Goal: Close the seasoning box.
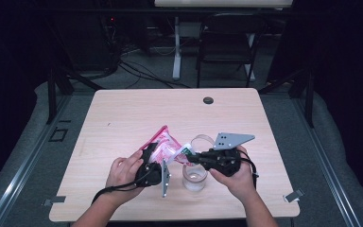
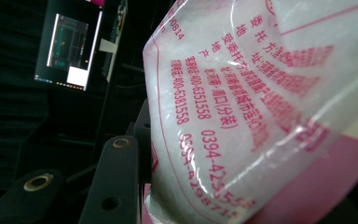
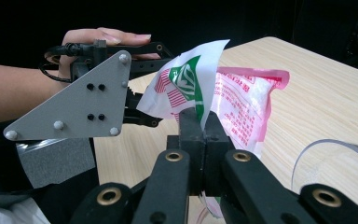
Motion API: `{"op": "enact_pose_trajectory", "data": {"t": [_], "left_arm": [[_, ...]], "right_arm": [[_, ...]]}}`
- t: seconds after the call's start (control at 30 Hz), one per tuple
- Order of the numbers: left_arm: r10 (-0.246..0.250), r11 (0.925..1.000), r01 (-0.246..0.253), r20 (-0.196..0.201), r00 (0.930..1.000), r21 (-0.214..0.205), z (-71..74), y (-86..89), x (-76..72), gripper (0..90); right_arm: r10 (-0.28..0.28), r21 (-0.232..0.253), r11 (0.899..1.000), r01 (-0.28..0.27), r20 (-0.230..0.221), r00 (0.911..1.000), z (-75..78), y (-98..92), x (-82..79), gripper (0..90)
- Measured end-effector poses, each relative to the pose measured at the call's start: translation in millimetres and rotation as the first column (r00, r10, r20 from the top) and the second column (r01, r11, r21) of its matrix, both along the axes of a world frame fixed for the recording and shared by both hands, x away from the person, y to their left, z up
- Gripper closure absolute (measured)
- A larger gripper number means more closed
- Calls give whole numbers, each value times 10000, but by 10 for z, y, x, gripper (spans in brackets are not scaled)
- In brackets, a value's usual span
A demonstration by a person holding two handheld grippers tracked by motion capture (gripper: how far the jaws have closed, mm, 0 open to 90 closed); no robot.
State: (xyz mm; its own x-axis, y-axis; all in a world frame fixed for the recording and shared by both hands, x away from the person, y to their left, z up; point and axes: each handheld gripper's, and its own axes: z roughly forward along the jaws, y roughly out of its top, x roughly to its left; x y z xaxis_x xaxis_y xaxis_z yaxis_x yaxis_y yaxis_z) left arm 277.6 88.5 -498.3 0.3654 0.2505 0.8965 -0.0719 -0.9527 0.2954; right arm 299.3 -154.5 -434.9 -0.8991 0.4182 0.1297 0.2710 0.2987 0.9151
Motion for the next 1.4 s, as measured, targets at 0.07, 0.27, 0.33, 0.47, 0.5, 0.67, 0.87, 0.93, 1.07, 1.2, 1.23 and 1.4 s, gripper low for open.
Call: {"op": "enact_pose_trajectory", "data": {"t": [0.07,0.27,0.33,0.47,0.5,0.67,0.87,0.93,1.07,1.2,1.23,1.4], "left_arm": [[1,10000,-1,45,10000,44,5,-1,0,623],[-43,9997,38,217,9998,245,16,-10,-2,623],[-67,9996,59,277,9996,290,16,-12,-1,623],[-40,9993,24,436,9990,374,5,-19,-2,624],[-39,9992,18,513,9987,404,1,-23,-2,624],[-80,9989,53,580,9983,463,-19,-36,-13,624],[-187,9976,139,703,9974,678,-26,-58,-18,624],[-195,9971,139,745,9970,746,-23,-63,-17,624],[-263,9963,189,881,9958,833,-21,-71,-13,624],[-282,9956,195,957,9950,914,-16,-79,-16,623],[-277,9954,184,977,9948,945,-15,-81,-18,624],[-295,9943,184,1049,9940,1046,-6,-82,-18,624]], "right_arm": [[28,-26,10000,-28,-6,10000,-2,-5,1,900],[84,-24,10000,-84,2,10000,-3,-19,3,900],[147,-58,9999,-147,14,9999,-6,-27,7,900],[234,-103,9997,-234,-30,9997,-17,-39,16,900],[248,-113,9996,-249,-24,9997,-21,-40,19,900],[321,-151,9994,-321,-33,9995,-30,-54,24,900],[349,-275,9990,-350,-55,9994,-27,-68,31,900],[326,-284,9991,-328,-55,9995,-27,-71,31,899],[279,-268,9992,-281,-74,9996,-24,-75,29,899],[270,-276,9992,-272,-83,9996,-18,-85,29,898],[271,-284,9992,-273,-74,9996,-18,-86,29,898],[336,-354,9988,-338,-61,9994,-19,-93,30,897]]}}
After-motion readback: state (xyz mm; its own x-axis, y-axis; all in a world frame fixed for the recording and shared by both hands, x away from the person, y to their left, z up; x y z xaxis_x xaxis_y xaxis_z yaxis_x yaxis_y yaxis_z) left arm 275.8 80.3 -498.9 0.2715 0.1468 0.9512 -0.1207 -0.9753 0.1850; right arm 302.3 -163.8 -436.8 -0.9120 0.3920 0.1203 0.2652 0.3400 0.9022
